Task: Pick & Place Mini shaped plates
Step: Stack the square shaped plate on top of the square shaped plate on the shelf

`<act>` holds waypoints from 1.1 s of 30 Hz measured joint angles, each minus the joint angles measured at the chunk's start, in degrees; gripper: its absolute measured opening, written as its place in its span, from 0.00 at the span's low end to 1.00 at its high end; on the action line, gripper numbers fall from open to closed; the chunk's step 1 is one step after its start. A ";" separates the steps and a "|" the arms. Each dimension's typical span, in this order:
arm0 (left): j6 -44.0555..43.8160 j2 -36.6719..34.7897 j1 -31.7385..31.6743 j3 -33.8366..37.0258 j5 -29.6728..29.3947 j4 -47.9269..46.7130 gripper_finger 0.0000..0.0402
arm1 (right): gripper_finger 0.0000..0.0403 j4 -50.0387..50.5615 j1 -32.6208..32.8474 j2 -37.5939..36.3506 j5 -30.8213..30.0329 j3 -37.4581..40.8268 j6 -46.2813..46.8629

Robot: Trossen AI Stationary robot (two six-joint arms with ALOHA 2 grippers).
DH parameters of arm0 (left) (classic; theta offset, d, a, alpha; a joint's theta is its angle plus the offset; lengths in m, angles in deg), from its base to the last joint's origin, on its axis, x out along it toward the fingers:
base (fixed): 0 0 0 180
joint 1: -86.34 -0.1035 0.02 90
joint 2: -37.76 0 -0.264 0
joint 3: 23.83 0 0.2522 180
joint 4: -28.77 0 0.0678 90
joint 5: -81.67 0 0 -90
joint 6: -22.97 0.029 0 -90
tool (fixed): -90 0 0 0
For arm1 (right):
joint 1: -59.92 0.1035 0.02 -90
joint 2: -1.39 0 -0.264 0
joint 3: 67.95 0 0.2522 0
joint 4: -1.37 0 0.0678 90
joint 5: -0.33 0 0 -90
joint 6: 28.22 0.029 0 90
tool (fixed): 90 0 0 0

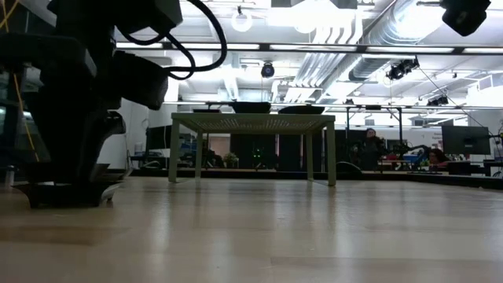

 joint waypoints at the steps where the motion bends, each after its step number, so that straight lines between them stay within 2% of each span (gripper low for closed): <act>1: 0.29 0.00 0.00 0.00 0.31 0.00 0.36 | 0.26 0.00 0.00 0.00 0.06 0.00 0.00; 5: 0.46 0.00 0.00 0.00 1.06 0.15 0.36 | 0.26 3.21 -0.01 0.00 0.31 0.02 1.89; 9: 0.46 0.00 0.00 0.00 1.05 0.15 0.36 | 0.26 6.45 0.00 0.00 0.35 0.02 -1.72; 13: 0.46 0.00 0.00 0.00 0.76 0.15 0.36 | 0.26 9.42 -0.02 0.00 0.54 0.02 -6.67; 17: 0.46 -0.02 0.00 0.00 0.83 0.15 0.36 | 0.26 10.08 -0.02 0.00 3.86 0.02 -11.73; 24: 0.29 -0.04 0.00 0.00 1.07 0.39 0.36 | 0.26 12.36 0.00 0.00 7.37 0.02 -27.37; 29: 0.30 -0.04 0.00 0.00 1.05 2.03 0.36 | 0.26 12.44 0.00 0.00 7.13 0.02 -27.98; 33: 0.53 -0.07 0.00 -0.09 0.75 2.01 0.36 | 0.26 12.40 0.00 0.00 4.18 0.02 -24.82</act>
